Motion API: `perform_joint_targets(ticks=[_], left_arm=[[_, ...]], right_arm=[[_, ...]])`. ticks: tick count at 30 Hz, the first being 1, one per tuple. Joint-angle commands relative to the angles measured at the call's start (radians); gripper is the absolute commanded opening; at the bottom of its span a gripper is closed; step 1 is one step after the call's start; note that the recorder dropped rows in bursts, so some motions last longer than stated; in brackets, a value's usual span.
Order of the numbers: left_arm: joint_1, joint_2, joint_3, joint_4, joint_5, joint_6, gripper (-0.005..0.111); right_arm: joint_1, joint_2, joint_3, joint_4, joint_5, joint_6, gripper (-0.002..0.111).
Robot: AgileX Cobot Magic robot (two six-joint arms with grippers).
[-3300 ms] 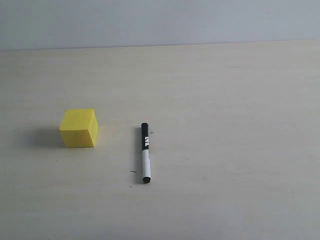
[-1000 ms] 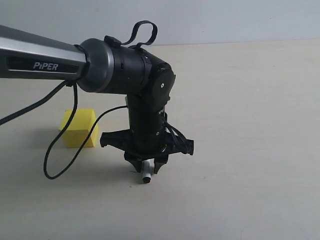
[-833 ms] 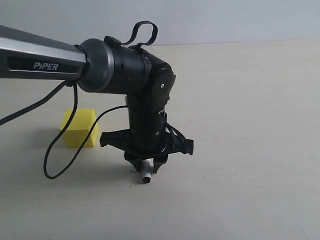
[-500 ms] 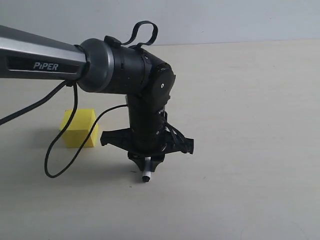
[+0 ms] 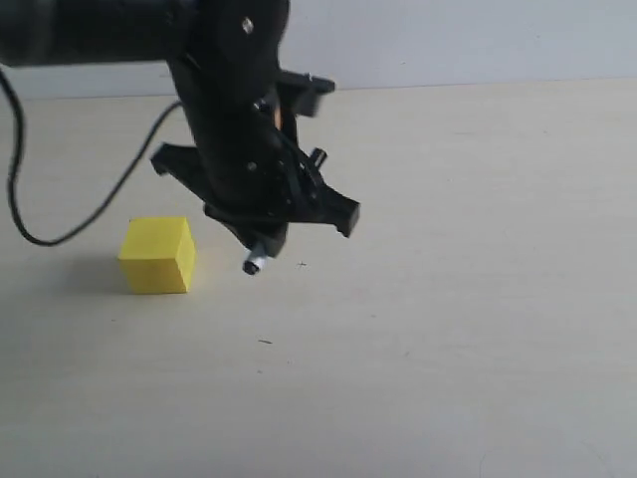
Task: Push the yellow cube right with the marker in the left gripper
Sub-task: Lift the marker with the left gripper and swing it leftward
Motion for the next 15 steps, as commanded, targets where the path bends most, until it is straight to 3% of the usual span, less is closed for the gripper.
perform_joint_targets(ticks=[1, 5, 8, 15], left_arm=[[0.004, -0.170, 0.052, 0.145, 0.122, 0.077, 0.000], [0.038, -0.321, 0.183, 0.187, 0.122, 0.146, 0.000], [0.110, -0.442, 0.290, 0.177, 0.122, 0.203, 0.000], [0.390, -0.595, 0.508, 0.195, 0.122, 0.398, 0.000]], right_arm=[[-0.006, -0.007, 0.005, -0.001, -0.005, -0.003, 0.000], [-0.006, -0.007, 0.005, -0.001, -0.005, -0.003, 0.000], [-0.006, -0.007, 0.005, -0.001, -0.005, -0.003, 0.000], [-0.006, -0.007, 0.005, -0.001, -0.005, -0.003, 0.000]])
